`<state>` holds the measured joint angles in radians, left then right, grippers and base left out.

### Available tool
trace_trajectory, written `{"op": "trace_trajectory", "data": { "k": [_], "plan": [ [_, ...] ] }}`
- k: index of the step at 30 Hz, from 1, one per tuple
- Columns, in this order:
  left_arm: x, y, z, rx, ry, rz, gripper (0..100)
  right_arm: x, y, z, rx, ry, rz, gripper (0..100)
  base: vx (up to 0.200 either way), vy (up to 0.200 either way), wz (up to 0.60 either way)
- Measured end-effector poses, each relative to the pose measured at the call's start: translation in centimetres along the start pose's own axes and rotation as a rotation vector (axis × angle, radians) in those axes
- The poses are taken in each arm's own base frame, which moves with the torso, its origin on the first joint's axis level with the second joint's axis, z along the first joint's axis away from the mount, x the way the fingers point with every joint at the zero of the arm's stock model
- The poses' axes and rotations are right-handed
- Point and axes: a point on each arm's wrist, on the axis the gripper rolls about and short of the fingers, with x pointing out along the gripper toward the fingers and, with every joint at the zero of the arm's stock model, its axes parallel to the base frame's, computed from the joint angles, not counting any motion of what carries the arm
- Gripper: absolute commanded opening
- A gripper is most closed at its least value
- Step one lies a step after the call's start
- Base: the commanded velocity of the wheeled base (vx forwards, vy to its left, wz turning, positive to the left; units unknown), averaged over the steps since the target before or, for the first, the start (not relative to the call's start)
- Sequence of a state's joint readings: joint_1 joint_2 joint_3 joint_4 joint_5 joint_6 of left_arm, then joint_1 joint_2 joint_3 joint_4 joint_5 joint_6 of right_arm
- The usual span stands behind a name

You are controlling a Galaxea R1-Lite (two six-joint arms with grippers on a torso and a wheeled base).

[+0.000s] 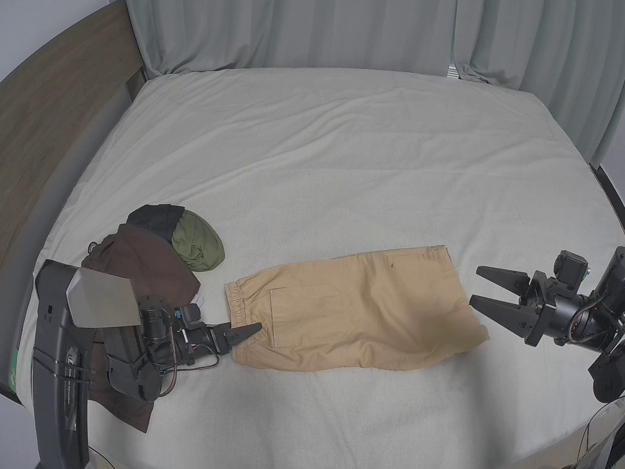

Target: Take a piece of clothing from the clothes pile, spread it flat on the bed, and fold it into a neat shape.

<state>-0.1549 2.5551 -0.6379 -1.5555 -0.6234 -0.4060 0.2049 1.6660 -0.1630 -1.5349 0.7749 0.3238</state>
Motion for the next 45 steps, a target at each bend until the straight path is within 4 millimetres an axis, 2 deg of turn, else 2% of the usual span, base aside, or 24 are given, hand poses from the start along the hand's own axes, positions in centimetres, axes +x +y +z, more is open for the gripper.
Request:
{"op": "trace_trajectory", "data": {
  "k": [8,16,17,28,36,45],
  "plan": [
    [2.2,-1.6,0.2,-0.097,-0.044,0.015,100,0.1,0.0,-0.1,0.002,0.003,0.003,100,0.0,0.0,0.0],
    [2.8,-2.3,0.0,-0.117,-0.06,0.041,100,0.1,0.0,-0.1,0.005,0.005,0.003,100,0.0,0.0,0.0],
    [2.8,-2.3,0.0,-0.117,-0.06,0.041,0,0.1,0.0,-0.1,0.006,0.006,0.003,100,0.0,0.0,0.0],
    [2.3,-2.2,-0.5,-0.135,-0.037,0.059,0,0.1,-0.1,-0.2,0.01,0.009,0.001,100,0.0,0.0,0.0],
    [0.9,-2.3,-0.8,-0.158,-0.008,0.064,0,0.2,-0.2,-0.4,0.015,0.016,-0.001,100,0.0,0.0,0.0],
    [-1.6,-2.5,0.5,-0.177,0.022,-0.017,0,0.3,-0.3,-0.8,0.025,0.03,-0.003,100,0.0,0.0,0.0]
  ]
}}
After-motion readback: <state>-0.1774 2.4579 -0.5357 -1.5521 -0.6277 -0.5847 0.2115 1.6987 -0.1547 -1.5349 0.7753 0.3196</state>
